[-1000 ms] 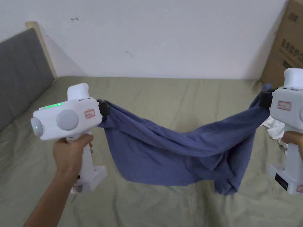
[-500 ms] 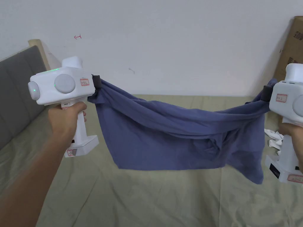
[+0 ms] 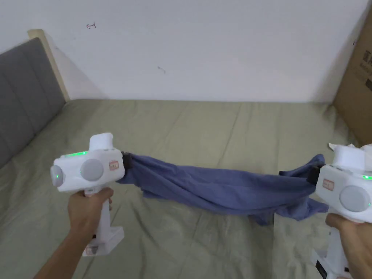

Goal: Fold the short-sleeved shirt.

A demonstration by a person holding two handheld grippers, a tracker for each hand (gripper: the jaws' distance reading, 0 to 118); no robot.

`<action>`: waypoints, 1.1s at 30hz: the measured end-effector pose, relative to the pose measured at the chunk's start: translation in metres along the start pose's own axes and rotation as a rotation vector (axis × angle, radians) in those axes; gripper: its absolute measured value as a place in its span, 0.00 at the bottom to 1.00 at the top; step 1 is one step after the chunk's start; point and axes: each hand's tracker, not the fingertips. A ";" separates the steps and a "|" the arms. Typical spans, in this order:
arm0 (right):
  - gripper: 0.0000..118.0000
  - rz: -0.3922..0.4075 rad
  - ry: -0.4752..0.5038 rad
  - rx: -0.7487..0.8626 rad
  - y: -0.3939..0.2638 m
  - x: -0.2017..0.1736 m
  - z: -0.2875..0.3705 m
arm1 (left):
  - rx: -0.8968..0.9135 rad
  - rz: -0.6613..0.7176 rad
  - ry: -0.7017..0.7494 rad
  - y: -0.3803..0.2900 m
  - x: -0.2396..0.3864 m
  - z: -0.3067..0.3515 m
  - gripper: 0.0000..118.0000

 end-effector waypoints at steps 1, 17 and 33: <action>0.09 0.014 -0.012 -0.030 -0.012 0.002 0.003 | -0.024 -0.006 0.010 -0.016 -0.002 0.003 0.06; 0.09 0.047 -0.028 -0.192 -0.167 0.054 0.119 | -0.137 -0.021 0.065 -0.187 -0.036 0.109 0.06; 0.09 0.038 -0.103 -0.440 -0.265 0.081 0.143 | -0.346 -0.014 0.201 -0.280 -0.062 0.138 0.06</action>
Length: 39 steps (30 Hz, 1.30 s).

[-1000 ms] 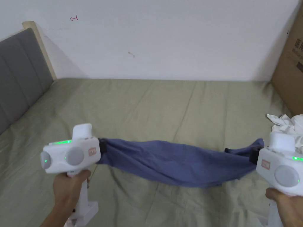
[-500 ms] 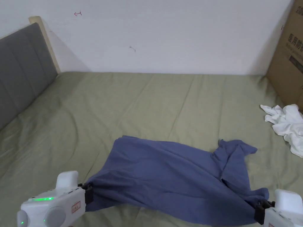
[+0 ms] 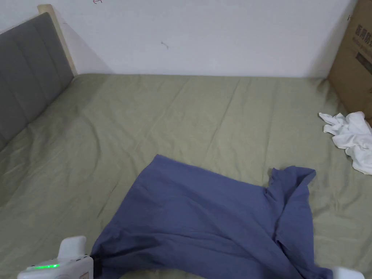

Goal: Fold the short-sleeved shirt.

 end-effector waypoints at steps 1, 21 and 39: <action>0.09 0.013 -0.005 -0.028 -0.001 -0.001 -0.007 | -0.015 -0.001 0.008 -0.001 0.000 -0.007 0.06; 0.93 0.029 0.054 0.467 0.102 -0.005 0.136 | 0.330 0.035 -0.236 0.095 0.058 0.108 0.90; 0.03 0.070 -0.009 0.715 0.134 -0.029 0.167 | 0.618 -0.102 -0.278 0.146 0.136 0.114 0.03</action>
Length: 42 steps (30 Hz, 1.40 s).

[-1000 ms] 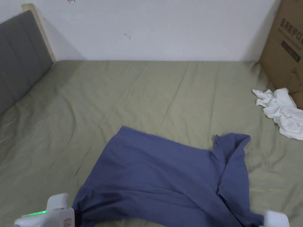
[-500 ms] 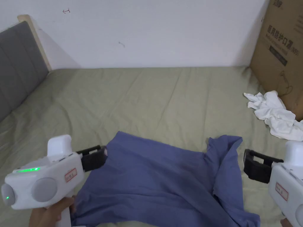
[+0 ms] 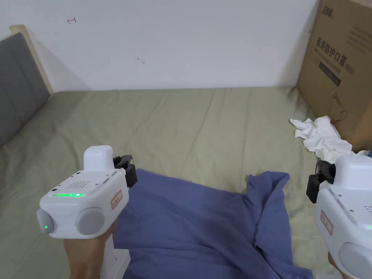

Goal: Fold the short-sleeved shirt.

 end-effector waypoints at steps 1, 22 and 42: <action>0.02 0.002 0.003 -0.005 0.000 -0.001 -0.005 | -0.011 0.008 -0.010 -0.001 -0.002 -0.007 0.03; 0.03 -0.029 -0.043 -0.227 -0.035 0.011 -0.135 | -0.625 -0.147 0.065 -0.022 -0.073 -0.312 0.85; 0.21 -0.107 -0.012 -0.508 -0.076 0.013 -0.214 | -0.559 -0.149 -0.011 -0.033 -0.067 -0.298 0.06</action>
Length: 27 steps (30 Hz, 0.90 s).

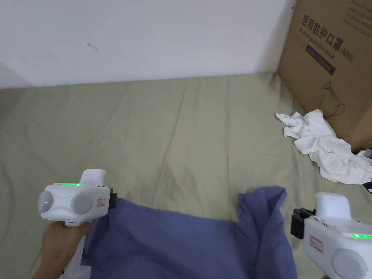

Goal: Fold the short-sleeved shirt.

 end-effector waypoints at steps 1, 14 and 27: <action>0.39 0.009 -0.004 -0.018 0.000 -0.003 -0.011 | 0.032 0.003 -0.010 -0.002 0.001 0.012 0.06; 0.12 0.099 -0.077 -0.254 -0.020 -0.033 -0.102 | 0.110 -0.017 -0.025 -0.019 0.006 0.073 0.06; 0.04 0.147 -0.019 0.157 0.011 -0.018 0.028 | 0.192 0.128 -0.053 -0.032 -0.008 0.123 0.06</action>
